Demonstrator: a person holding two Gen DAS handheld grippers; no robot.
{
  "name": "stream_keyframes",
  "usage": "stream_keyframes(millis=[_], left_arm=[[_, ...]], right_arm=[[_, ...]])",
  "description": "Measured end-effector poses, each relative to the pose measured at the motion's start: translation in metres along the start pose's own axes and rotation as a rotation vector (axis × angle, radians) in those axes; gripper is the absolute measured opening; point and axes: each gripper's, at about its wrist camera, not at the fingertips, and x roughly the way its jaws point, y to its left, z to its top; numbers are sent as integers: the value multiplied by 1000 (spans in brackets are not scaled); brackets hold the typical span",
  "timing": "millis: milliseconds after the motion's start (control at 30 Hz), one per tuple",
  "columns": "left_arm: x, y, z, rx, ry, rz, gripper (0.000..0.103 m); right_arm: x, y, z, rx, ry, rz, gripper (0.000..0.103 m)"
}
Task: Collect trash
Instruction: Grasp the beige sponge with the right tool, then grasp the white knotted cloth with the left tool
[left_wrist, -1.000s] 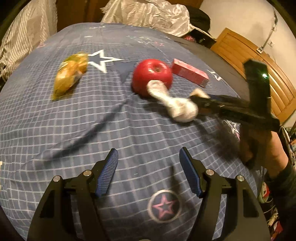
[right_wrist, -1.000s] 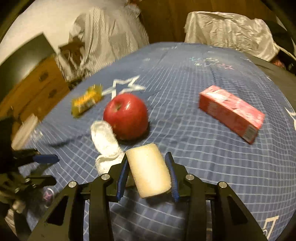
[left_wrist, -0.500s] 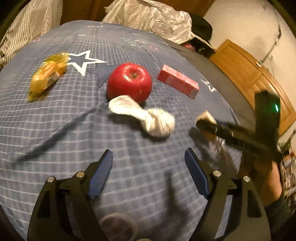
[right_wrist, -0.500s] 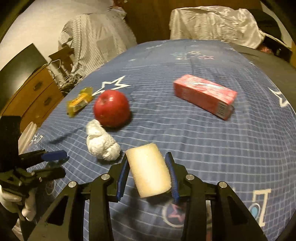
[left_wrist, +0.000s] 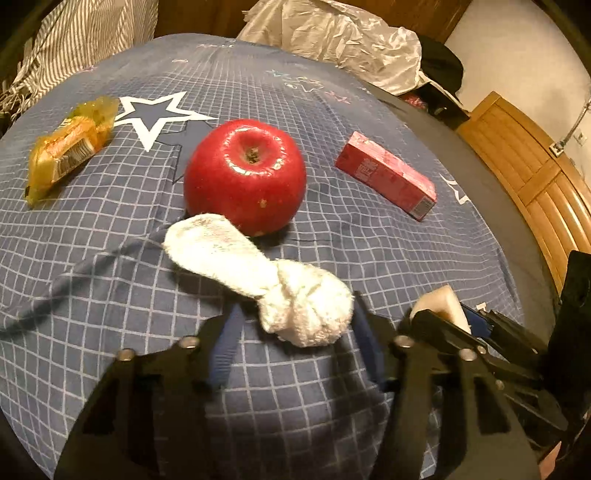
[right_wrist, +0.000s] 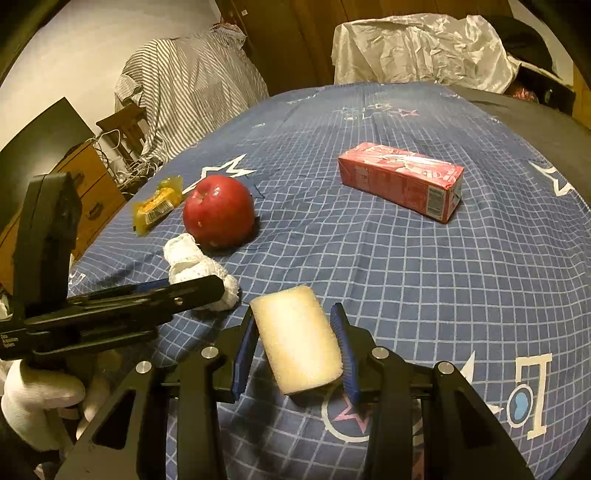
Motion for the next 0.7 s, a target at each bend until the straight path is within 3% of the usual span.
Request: stream_keyframes(millis=[167,300,700], left_arm=[[-11,0,-2,14,-38,-9,39],[-37,-4,-8,87,-96,17,39],[-161,15,-46,201,-362,121,39]], right_arm=[[-12,10,0,-12,-70,-66,40],[-31,23,1,-43,-145,-121,40],[-123,108,-22,-137,-430,-265,40]])
